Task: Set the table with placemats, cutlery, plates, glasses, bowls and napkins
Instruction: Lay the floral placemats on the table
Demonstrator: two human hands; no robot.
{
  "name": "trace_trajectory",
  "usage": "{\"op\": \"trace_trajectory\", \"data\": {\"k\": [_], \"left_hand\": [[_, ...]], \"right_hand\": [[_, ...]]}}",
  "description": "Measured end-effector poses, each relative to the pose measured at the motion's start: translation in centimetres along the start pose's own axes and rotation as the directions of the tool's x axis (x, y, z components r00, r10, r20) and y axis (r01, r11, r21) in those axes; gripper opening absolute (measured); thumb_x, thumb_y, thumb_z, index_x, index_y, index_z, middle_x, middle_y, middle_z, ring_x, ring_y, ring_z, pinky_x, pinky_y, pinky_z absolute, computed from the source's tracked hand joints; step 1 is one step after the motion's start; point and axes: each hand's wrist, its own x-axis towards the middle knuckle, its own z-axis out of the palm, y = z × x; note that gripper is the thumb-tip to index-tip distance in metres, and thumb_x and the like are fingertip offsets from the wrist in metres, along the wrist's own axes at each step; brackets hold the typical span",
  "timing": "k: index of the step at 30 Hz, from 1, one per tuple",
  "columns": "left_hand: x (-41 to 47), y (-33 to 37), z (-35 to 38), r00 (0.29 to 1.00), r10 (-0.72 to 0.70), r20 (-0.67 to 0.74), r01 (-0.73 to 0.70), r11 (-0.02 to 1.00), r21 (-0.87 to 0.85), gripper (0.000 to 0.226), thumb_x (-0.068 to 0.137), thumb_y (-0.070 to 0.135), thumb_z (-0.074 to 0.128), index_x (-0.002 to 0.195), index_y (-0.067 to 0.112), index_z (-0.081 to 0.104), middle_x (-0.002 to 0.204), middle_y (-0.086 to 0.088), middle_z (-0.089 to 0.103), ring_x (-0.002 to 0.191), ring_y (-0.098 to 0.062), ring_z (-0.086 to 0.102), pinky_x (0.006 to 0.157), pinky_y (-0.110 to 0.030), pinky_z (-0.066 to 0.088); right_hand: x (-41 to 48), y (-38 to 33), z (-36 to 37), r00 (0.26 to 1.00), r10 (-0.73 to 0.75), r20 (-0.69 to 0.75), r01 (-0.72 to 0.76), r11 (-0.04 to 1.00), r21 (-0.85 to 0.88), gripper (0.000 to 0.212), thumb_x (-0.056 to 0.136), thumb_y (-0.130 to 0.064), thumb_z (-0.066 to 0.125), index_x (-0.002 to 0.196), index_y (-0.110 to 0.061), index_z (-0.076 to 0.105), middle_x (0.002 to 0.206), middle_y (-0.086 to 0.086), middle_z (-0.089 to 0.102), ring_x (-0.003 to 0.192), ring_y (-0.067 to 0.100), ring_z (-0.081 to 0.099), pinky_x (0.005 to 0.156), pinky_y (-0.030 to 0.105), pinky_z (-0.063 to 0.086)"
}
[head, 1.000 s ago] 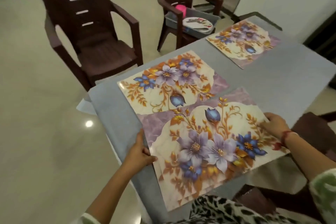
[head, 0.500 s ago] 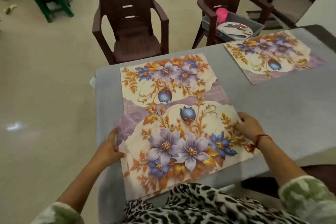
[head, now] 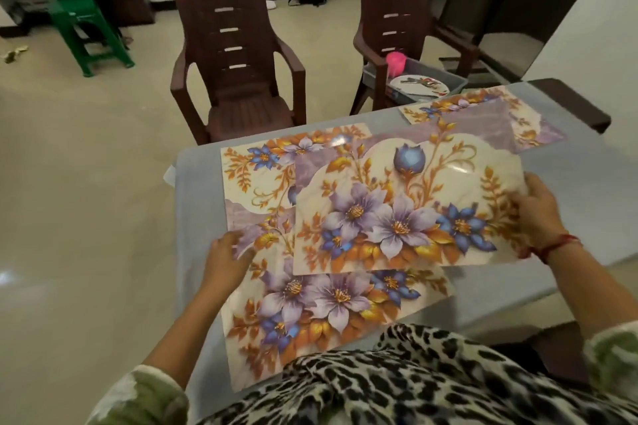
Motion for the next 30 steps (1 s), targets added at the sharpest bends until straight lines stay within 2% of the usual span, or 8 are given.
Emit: {"op": "trace_trajectory", "data": {"k": [6,8,12,15,20,23,27,30], "left_hand": [[1.6,8.2,5.8,0.933,-0.072,0.352,0.234,0.866,-0.443,0.027,0.097,0.042,0.046,0.114,0.022,0.05,0.117,-0.01,0.06,0.096,-0.024,0.059,0.076,-0.035,0.051],[1.6,10.7,8.1,0.939,-0.012,0.344,0.174,0.879,-0.443,0.021,0.096,0.024,0.054,0.115,0.023,0.045,0.108,-0.008,0.062,0.096,-0.027,0.062,0.068,-0.033,0.053],[1.9,15.3,15.6,0.939,0.068,0.338,0.075,0.916,-0.394,0.066,0.089,-0.003,0.059,0.143,0.013,0.024,0.126,-0.014,0.055,0.097,-0.025,0.062,0.064,-0.025,0.056],[2.1,19.8,22.2,0.912,0.04,0.409,0.123,0.922,-0.366,0.093,0.087,-0.003,0.062,0.151,0.023,0.0,0.135,-0.013,0.046,0.111,-0.03,0.057,0.066,-0.029,0.054],[2.9,26.4,32.4,0.866,0.049,0.497,0.151,0.923,-0.355,0.113,0.077,0.001,0.074,0.15,0.028,-0.008,0.149,-0.009,0.035,0.129,-0.029,0.044,0.102,-0.052,0.04],[2.5,29.4,35.6,0.832,0.0,0.554,0.24,0.902,-0.36,0.116,0.069,0.002,0.076,0.149,0.031,-0.003,0.133,-0.013,0.05,0.113,-0.033,0.056,0.084,-0.058,0.05],[1.5,31.7,38.9,0.806,-0.027,0.591,0.242,0.927,-0.287,0.103,0.08,-0.011,0.065,0.148,0.032,0.001,0.116,-0.009,0.055,0.092,-0.027,0.061,0.047,-0.032,0.055],[1.2,32.2,40.0,0.838,-0.049,0.543,0.225,0.939,-0.262,0.09,0.08,-0.013,0.064,0.146,0.022,0.014,0.107,-0.013,0.055,0.079,-0.022,0.06,0.039,-0.022,0.049]], "right_hand": [[3.9,1.8,-5.0,0.984,0.13,0.124,-0.147,0.98,0.135,0.035,0.09,0.008,0.04,0.089,-0.021,0.059,0.071,-0.007,0.068,0.062,0.006,0.065,0.054,0.018,0.054],[5.7,3.3,-6.4,0.978,0.136,0.157,-0.157,0.979,0.131,0.035,0.09,0.009,0.04,0.091,-0.02,0.059,0.081,0.002,0.065,0.061,0.004,0.066,0.053,0.018,0.054],[11.8,7.7,-11.2,0.982,0.149,0.119,-0.149,0.989,-0.011,0.025,0.091,0.005,0.045,0.098,-0.014,0.058,0.097,0.02,0.061,0.077,0.025,0.059,0.056,0.023,0.054],[17.1,10.6,-14.8,0.992,0.12,0.029,-0.109,0.962,-0.251,0.033,0.088,-0.003,0.054,0.12,-0.011,0.053,0.115,0.021,0.058,0.095,0.033,0.057,0.082,0.036,0.049],[24.8,14.1,-21.0,0.993,0.112,-0.047,-0.121,0.881,-0.457,0.037,0.088,-0.008,0.053,0.125,-0.012,0.05,0.122,0.021,0.057,0.111,0.039,0.052,0.093,0.041,0.041],[28.3,15.5,-23.5,0.987,0.121,-0.102,-0.158,0.8,-0.579,0.039,0.088,-0.01,0.052,0.126,-0.017,0.048,0.119,0.023,0.057,0.108,0.042,0.052,0.096,0.047,0.042],[31.2,17.1,-24.4,0.975,0.097,-0.202,-0.218,0.612,-0.76,0.051,0.085,-0.016,0.058,0.133,-0.013,0.043,0.129,0.025,0.044,0.116,0.045,0.045,0.099,0.053,0.038],[29.7,18.0,-21.0,0.993,0.02,-0.114,-0.104,0.603,-0.791,0.06,0.085,-0.039,0.051,0.137,-0.01,0.04,0.137,0.023,0.038,0.125,0.042,0.038,0.104,0.054,0.032]]}}
